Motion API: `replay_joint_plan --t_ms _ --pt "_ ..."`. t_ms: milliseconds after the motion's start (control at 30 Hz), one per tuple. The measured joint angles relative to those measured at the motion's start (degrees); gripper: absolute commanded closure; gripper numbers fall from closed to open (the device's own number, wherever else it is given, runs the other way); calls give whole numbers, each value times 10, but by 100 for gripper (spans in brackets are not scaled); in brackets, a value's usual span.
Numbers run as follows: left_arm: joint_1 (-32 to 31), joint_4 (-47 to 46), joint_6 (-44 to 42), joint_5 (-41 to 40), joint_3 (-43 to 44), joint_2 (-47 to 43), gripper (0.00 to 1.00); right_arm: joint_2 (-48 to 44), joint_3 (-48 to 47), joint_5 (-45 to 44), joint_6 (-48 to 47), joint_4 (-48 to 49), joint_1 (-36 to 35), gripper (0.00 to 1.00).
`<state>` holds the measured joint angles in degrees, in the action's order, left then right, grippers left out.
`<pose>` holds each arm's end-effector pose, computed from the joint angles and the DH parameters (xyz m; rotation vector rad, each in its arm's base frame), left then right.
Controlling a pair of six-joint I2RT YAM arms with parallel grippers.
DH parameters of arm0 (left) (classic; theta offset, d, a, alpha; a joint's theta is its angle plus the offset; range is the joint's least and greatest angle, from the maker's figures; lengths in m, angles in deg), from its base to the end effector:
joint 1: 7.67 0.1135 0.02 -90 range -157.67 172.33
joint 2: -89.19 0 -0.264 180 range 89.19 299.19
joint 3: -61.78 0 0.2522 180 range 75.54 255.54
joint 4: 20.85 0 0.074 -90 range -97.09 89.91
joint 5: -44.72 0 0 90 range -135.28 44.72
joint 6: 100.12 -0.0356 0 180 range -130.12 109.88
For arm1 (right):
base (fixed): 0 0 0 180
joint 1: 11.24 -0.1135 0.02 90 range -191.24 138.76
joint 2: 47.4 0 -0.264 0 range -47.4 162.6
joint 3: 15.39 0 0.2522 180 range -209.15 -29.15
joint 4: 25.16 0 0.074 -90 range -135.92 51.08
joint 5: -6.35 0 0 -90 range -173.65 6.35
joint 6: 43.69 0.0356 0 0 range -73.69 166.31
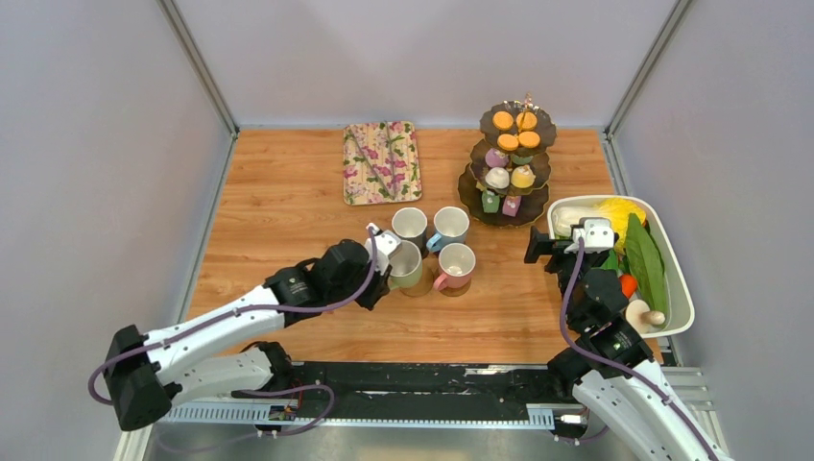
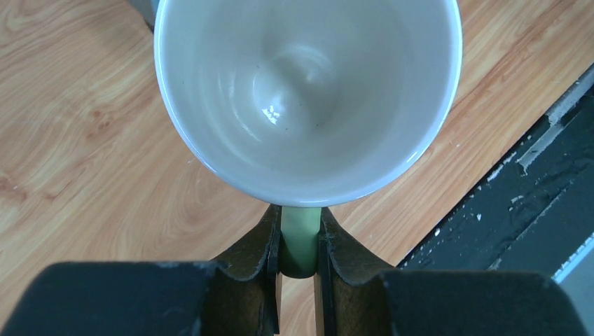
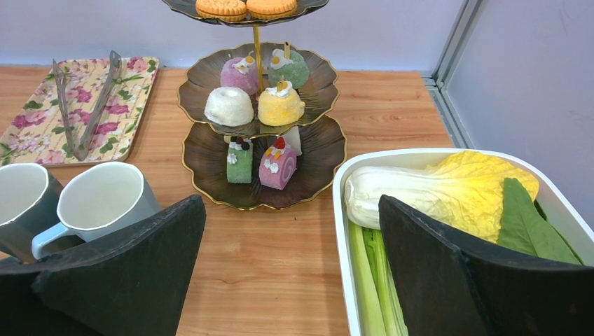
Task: Serve the afternoon tea
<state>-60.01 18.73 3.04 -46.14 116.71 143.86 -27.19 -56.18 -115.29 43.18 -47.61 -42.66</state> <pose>0.1253 -0.1614 0.2606 0.7720 2.1939 -0.5811 0.1058 0.0428 0.2900 -0.0541 1.5980 -0.0589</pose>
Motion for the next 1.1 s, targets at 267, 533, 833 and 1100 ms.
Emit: replay_joint_plan --t_ms 267,533,833,1100 --pt "-48 -81 26 -73 -1 109 87 0 0 0 0 0 0 0" --pt "-49 -124 29 -100 -1 173 86 0 0 0 0 0 0 0" --pt "-50 -150 31 -100 -2 207 83 5 0 0 0 0 0 0" --pt "-59 -158 31 -103 -19 213 82 11 0 0 0 0 0 0"
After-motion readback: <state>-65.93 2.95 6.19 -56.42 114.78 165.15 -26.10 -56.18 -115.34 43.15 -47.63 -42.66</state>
